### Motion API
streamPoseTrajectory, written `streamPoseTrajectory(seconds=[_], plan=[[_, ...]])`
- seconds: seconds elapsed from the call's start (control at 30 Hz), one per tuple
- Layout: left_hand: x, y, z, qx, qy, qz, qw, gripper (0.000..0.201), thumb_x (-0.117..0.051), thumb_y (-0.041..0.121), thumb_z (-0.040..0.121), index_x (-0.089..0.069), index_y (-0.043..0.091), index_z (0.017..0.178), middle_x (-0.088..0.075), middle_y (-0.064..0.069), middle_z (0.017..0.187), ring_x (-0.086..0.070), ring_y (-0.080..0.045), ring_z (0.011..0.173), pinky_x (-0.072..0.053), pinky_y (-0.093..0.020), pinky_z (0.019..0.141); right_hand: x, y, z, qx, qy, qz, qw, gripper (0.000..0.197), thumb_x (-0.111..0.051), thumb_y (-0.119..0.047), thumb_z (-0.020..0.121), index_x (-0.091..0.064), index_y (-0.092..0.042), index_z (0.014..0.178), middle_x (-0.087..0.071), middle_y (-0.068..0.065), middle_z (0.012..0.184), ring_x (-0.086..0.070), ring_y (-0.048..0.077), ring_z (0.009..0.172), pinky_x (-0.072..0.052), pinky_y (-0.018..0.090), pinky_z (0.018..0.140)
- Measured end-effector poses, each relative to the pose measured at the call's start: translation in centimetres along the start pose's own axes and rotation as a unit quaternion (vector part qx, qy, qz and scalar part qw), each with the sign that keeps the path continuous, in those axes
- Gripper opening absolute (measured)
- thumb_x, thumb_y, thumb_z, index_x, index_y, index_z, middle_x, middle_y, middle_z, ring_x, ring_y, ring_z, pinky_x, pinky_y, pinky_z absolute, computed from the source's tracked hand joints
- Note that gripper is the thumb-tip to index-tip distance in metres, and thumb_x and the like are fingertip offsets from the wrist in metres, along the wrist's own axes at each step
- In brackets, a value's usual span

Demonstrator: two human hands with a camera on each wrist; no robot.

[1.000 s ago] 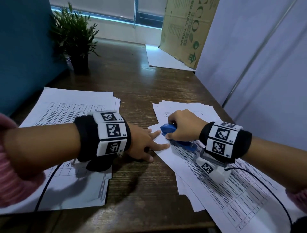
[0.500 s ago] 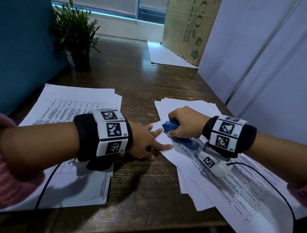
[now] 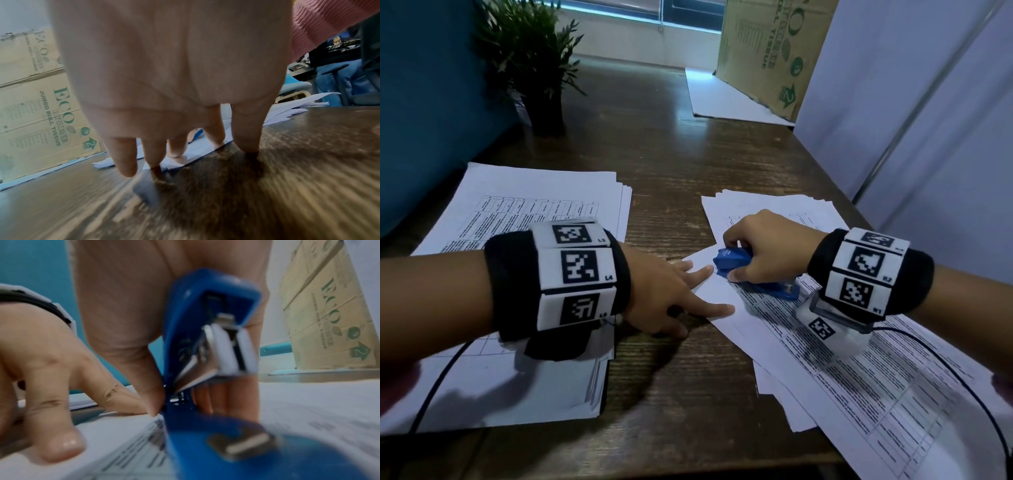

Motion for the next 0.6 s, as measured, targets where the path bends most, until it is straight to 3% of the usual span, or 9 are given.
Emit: streamPoseTrajectory(seconds=[0.23, 0.43, 0.6], plan=[[-0.1, 0.0, 0.1, -0.002, -0.001, 0.0, 1.0, 0.062, -0.034, 0.042, 0.099, 0.012, 0.057, 0.138, 0.025, -0.003, 0.155, 0.012, -0.024, 0.145, -0.017, -0.047, 0.117, -0.2, 0.3, 0.0, -0.057, -0.008, 0.072, 0.996, 0.027, -0.074, -0.033, 0.075, -0.061, -0.01, 0.07, -0.054, -0.001, 0.066, -0.047, 0.01, 0.059, -0.036, 0.024, 0.053], [0.0, 0.0, 0.1, -0.002, -0.005, -0.006, 1.0, 0.063, -0.035, 0.041, 0.099, 0.012, 0.056, 0.139, 0.024, -0.004, 0.155, 0.013, -0.024, 0.145, -0.015, -0.046, 0.117, -0.2, 0.5, -0.1, -0.095, -0.011, 0.135, 0.986, 0.033, -0.076, -0.032, 0.074, -0.066, 0.0, 0.077, -0.054, 0.003, 0.066, -0.047, 0.014, 0.059, -0.034, 0.025, 0.053], [0.0, 0.0, -0.1, -0.002, 0.004, -0.004, 1.0, 0.063, -0.035, 0.041, 0.099, 0.01, 0.055, 0.14, 0.023, -0.004, 0.155, 0.012, -0.022, 0.145, -0.013, -0.044, 0.118, -0.4, -0.6, -0.3, -0.07, 0.022, 0.032, 0.997, 0.023, -0.075, -0.028, 0.071, -0.061, -0.011, 0.067, -0.058, 0.003, 0.066, -0.048, 0.013, 0.058, -0.037, 0.025, 0.051]])
Point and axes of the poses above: each hand's wrist, its own z-axis towards the middle knuckle, its own x-axis out of the back of the hand, y = z × x, the point moved 3 cm from there along z, towards the middle knuckle
